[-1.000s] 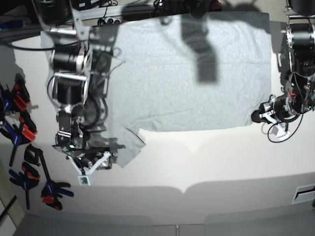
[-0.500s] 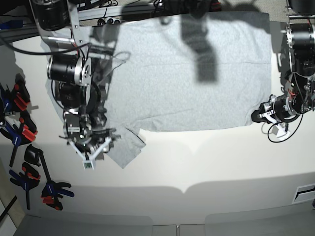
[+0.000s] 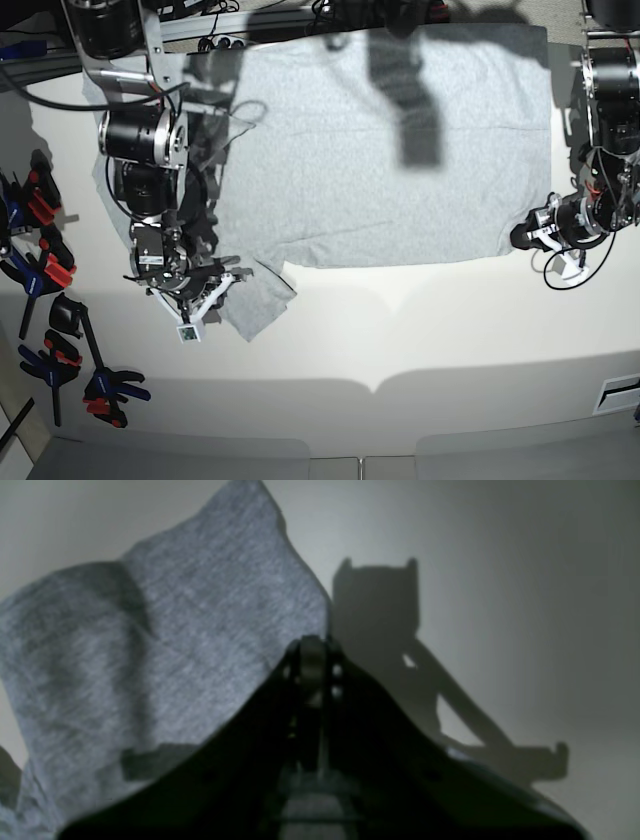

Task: Fold the T-shirt properly
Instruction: 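Move the right gripper to the hem corner and grasp it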

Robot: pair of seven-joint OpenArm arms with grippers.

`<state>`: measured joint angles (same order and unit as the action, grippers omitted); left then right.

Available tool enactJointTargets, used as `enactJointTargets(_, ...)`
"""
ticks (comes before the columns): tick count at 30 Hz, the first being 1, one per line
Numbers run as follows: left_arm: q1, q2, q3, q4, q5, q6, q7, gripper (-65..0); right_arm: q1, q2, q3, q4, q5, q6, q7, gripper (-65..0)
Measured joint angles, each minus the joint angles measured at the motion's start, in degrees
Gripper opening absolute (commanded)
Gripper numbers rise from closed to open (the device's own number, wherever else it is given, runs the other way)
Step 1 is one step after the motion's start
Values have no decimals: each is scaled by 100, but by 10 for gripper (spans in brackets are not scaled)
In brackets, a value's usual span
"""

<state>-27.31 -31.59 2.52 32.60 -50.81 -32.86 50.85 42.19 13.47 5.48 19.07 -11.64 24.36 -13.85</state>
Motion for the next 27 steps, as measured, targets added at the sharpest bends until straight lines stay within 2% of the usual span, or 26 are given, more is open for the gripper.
enactJointTargets(3, 2, 0, 0, 0, 9, -2, -68, -650, -63, 2, -2, 291, 208, -13, -299, -650)
enactJointTargets(5, 33, 15, 4, 17, 101, 2, -461, -650, -76, 0, -2, 487, 420, -55, -391, -650)
enactJointTargets(7, 50, 28, 7, 155, 214, 13, -608, -650, -24, 2, -2, 614, 481, -55, -492, -650)
enactJointTargets(13, 101, 33, 22, 780, 999, 133, -763, -650, 267, 2, -2, 645, 553, -57, -920, -650)
enactJointTargets(17, 109, 50, 42, 1032, 1469, 675, -1165, -650, 518, 0, -2, 645, 588, -55, -1123, -650)
enactJointTargets(18, 105, 48, 42, 1056, 1545, 699, -1235, -650, 595, 2, -2, 645, 682, -57, -1161, -650)
enactJointTargets(22, -42, 46, 42, 1058, 1937, 732, -1226, -650, 887, -4, -7, 645, 852, -55, -1318, -650)
enactJointTargets(27, -501, 46, 42, 1056, 1971, 721, -1222, -650, 1217, -15, -7, 645, 861, -55, -1491, -650)
